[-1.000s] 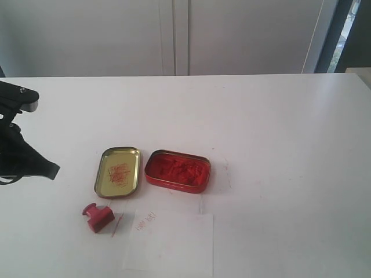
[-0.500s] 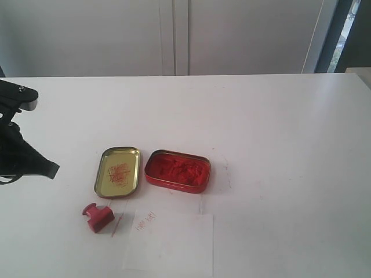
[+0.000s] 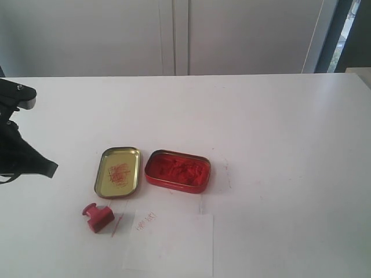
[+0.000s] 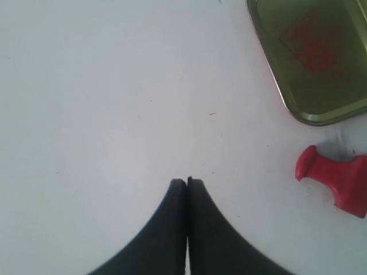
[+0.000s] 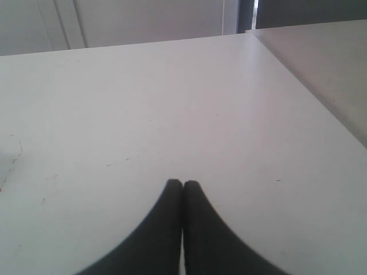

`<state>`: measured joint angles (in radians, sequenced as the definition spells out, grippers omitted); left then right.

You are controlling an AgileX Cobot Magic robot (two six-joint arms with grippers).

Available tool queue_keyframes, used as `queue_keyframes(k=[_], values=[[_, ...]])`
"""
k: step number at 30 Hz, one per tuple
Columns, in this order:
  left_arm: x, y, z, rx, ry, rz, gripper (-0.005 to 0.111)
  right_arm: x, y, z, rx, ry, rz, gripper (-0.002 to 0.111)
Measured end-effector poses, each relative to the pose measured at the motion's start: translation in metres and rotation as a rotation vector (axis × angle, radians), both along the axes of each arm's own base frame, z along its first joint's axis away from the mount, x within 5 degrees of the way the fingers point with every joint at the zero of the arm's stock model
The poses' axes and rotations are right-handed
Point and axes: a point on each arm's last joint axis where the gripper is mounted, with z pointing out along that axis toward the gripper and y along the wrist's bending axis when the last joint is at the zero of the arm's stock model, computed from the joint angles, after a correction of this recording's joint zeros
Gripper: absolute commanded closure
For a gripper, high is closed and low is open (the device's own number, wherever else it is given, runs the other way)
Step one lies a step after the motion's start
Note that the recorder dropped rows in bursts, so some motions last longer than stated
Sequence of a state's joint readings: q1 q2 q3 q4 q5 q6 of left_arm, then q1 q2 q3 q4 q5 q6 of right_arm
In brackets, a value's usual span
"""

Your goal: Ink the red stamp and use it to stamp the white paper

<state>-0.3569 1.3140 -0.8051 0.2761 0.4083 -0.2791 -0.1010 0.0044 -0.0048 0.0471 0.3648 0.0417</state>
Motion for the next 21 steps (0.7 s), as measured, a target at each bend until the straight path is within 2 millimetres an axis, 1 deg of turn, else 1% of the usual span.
queue_keyframes(k=[7,13,17,21], values=[[-0.014,0.005,0.028,-0.043,-0.111,0.002,0.107,0.0,0.0,0.0,0.0,0.0,0.0,0.108],[-0.027,0.01,0.047,-0.073,-0.19,0.003,0.107,0.0,0.0,0.0,0.0,0.0,0.0,0.108],[-0.037,0.014,0.048,-0.084,-0.205,0.007,0.107,0.0,0.0,0.0,0.0,0.0,0.0,0.108],[-0.049,0.027,0.043,-0.124,-0.198,0.077,0.107,0.0,0.0,0.0,0.0,0.0,0.0,0.108]])
